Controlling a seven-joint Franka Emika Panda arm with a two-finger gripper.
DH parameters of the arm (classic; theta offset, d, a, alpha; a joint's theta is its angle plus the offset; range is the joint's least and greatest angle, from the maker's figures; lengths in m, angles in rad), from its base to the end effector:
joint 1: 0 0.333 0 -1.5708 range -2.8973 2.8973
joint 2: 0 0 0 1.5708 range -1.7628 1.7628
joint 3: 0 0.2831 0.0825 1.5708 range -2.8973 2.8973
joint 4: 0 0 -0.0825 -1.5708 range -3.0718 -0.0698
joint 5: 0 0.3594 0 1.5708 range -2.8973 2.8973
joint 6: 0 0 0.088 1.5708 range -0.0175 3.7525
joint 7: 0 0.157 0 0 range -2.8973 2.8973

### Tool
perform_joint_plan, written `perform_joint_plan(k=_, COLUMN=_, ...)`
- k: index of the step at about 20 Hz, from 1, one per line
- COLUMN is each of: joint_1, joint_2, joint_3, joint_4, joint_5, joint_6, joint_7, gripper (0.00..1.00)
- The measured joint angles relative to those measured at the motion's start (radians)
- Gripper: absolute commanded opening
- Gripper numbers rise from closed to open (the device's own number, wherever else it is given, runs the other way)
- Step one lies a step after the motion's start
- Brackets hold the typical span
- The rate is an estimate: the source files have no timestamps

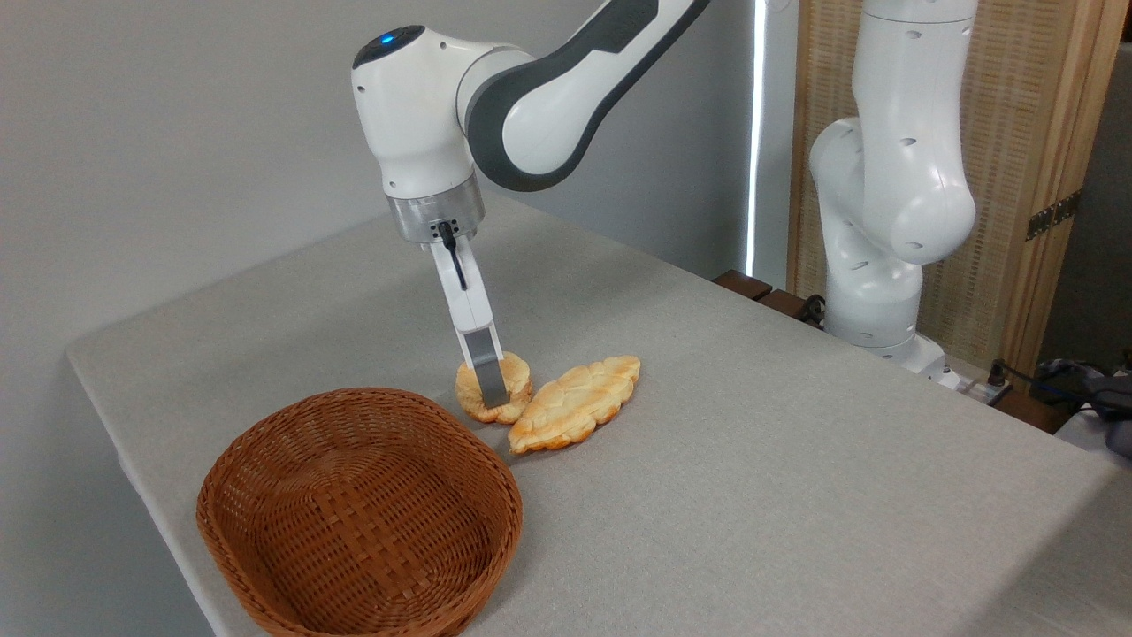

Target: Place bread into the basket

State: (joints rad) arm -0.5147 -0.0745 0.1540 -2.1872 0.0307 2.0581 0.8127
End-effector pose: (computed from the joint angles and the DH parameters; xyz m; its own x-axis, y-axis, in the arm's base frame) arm 0.4604 -0.1706 0.3448 0.3712 -0.9273 -0.0489 -0.9274 -0.3729 0.0301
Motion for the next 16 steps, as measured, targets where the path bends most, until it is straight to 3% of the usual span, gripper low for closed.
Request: perform_joint_plan(k=16, joint_1=0.003, joint_2=-0.08, joint_3=0.006, joint_4=0.041, joint_5=-0.002, joint_6=0.0, joint_7=-0.04, gripper=0.29)
